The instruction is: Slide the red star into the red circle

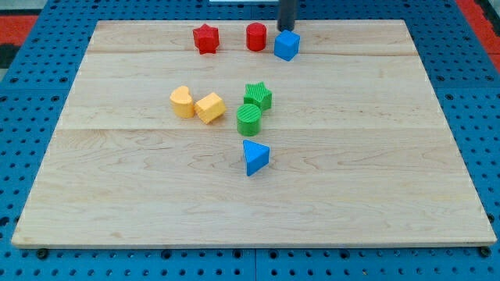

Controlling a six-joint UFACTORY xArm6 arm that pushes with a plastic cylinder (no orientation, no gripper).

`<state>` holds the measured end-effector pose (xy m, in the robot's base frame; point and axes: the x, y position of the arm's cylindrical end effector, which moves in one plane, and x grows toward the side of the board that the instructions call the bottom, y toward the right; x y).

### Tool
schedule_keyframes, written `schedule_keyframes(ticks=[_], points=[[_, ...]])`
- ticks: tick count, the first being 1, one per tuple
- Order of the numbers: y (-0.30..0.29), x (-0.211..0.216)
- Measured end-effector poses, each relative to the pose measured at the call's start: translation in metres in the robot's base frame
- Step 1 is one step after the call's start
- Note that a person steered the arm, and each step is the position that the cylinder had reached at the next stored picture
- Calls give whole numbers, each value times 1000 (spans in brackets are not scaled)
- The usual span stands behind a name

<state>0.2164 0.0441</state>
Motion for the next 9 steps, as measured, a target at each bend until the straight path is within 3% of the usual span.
schedule_keyframes(ticks=[1,3,4,5,7,8,9], points=[[-30,28],[-44,25],[-46,73],[-79,86],[-176,47],[-185,4],[-142,-10]])
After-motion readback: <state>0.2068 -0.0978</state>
